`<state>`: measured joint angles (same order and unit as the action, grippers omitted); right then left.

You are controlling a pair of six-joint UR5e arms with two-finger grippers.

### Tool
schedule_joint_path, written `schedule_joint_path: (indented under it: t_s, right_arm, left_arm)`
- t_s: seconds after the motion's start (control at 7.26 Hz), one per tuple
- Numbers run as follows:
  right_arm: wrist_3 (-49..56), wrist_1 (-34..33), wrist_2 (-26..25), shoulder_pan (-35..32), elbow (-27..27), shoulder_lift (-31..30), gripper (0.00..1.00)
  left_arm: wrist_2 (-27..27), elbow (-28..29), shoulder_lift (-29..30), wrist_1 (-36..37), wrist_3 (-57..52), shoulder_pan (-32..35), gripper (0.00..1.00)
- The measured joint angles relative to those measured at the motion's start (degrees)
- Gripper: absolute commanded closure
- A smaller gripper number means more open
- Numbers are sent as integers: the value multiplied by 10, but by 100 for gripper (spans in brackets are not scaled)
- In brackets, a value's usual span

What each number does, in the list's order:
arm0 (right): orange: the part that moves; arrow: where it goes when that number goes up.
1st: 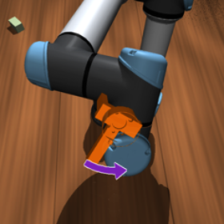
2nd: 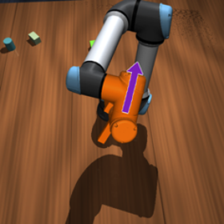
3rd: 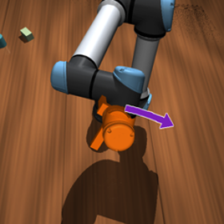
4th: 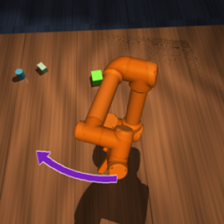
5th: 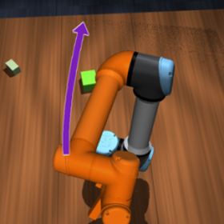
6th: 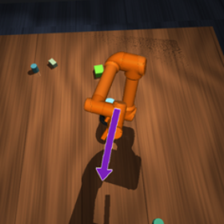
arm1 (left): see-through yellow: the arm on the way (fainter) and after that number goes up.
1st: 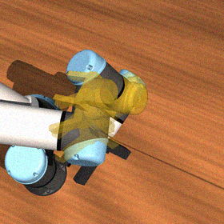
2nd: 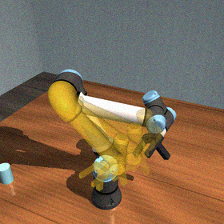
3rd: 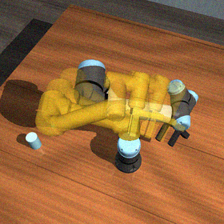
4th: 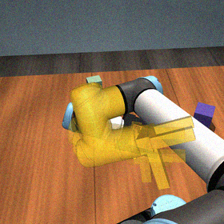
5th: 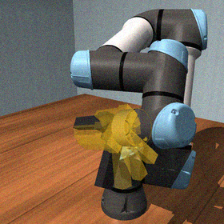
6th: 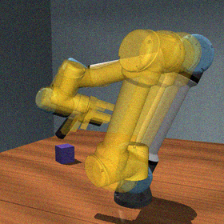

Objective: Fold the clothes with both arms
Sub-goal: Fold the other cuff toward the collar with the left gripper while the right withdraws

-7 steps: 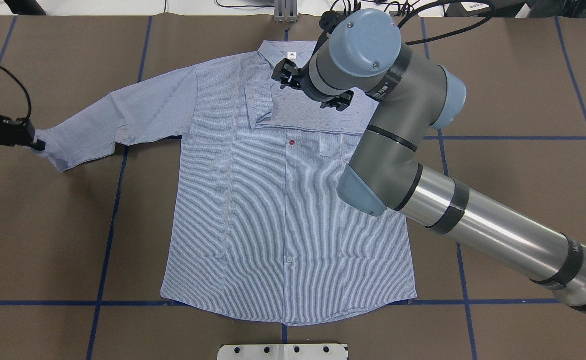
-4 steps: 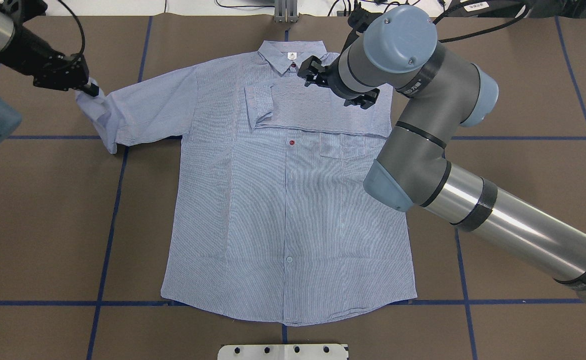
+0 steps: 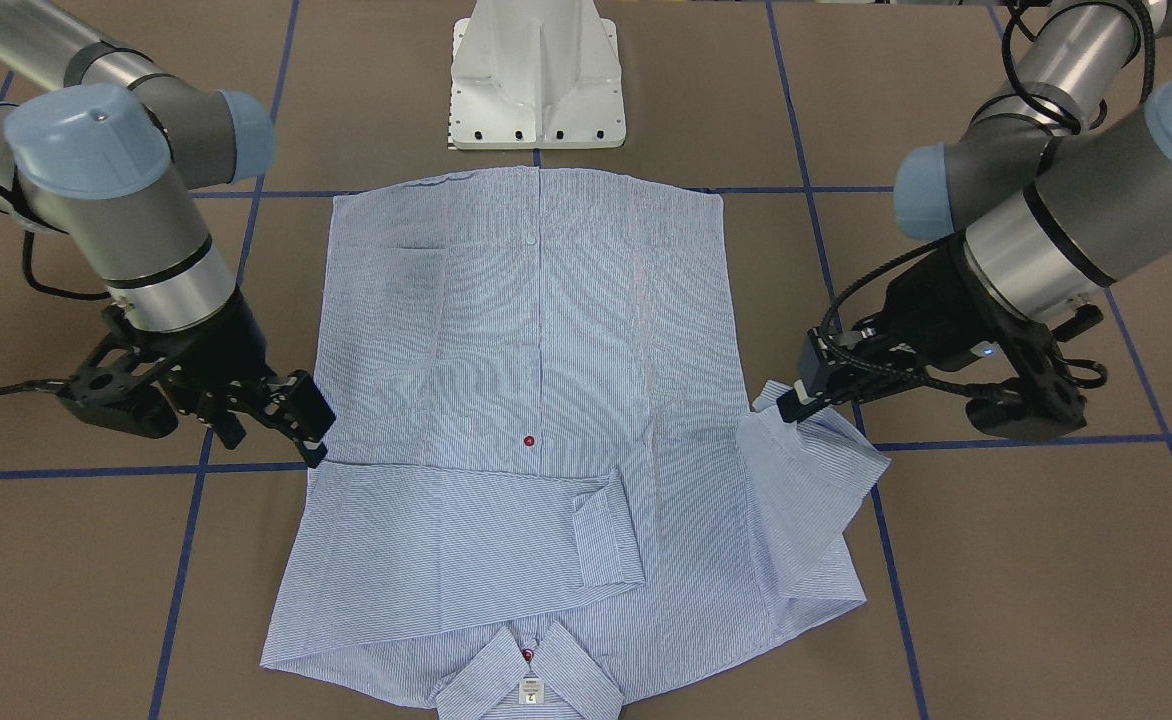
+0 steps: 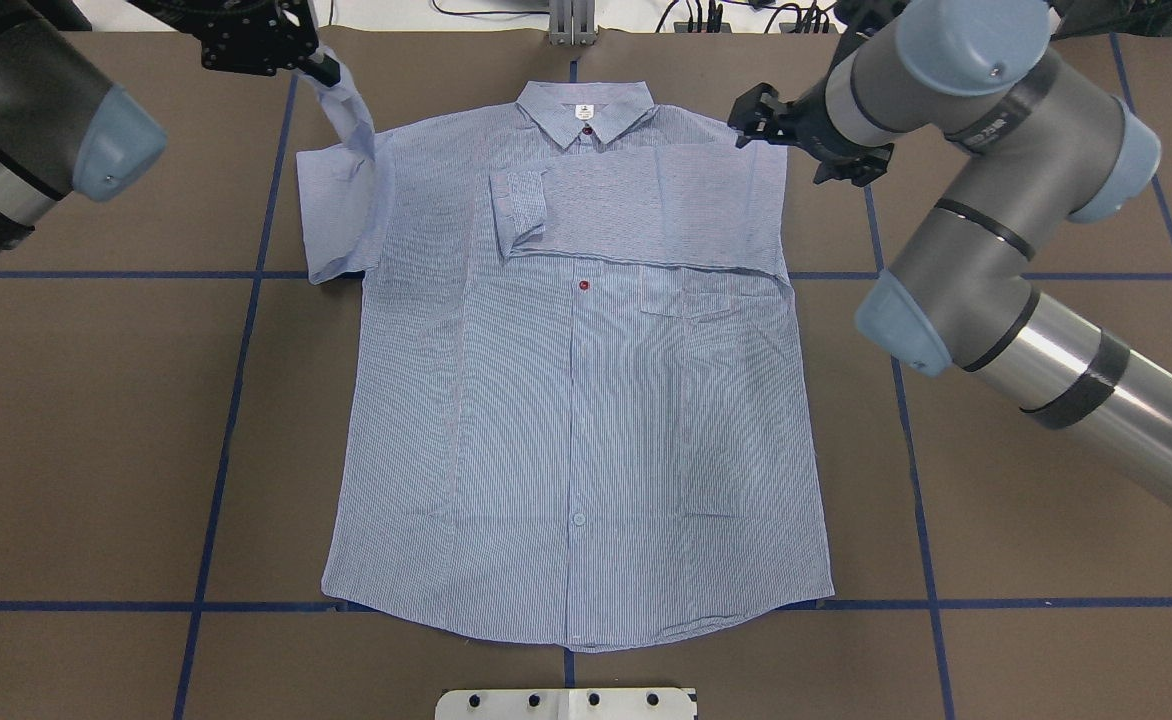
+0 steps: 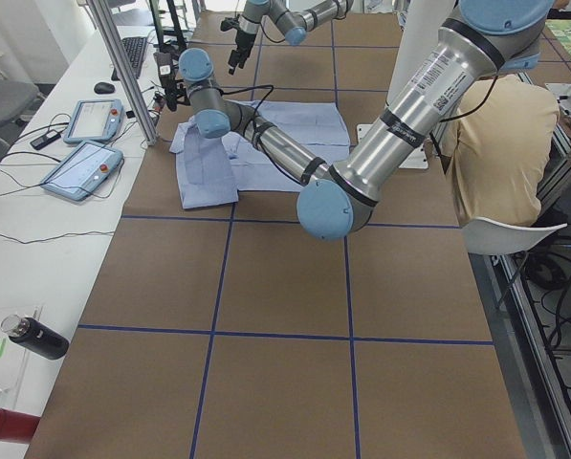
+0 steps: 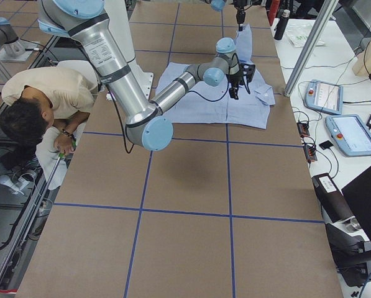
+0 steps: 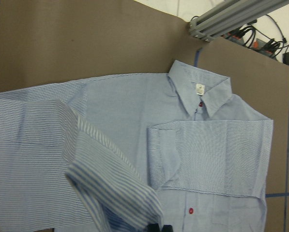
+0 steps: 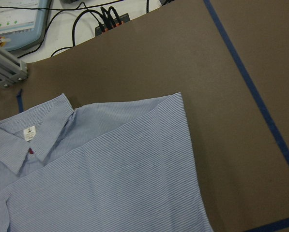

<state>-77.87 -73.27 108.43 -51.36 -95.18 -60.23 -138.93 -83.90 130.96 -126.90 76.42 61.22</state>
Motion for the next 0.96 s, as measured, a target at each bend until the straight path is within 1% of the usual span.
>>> schedule_joint_path:
  t_s: [0.14,0.41,0.55,0.69,0.83,0.96]
  right_arm:
    - [9,0,3,-11,-11,-23,0]
    - [13,1,15,-19,-38,-65,0]
    - [14,1,17,-20,-46,-76,0]
    - [14,1,17,-20,-49,-82,0]
    - [14,1,15,-21,-49,-84,0]
    - [14,1,13,-21,-50,-86,0]
  left_arm:
    - [45,-1,20,-16,35,-37,100]
    - [158,10,51,-44,75,-122,100]
    - [189,39,79,-57,93,-143,100]
    - [203,75,111,-67,105,-156,100]
    - [216,98,128,-75,110,-167,100]
    - [234,109,135,-86,113,-179,100]
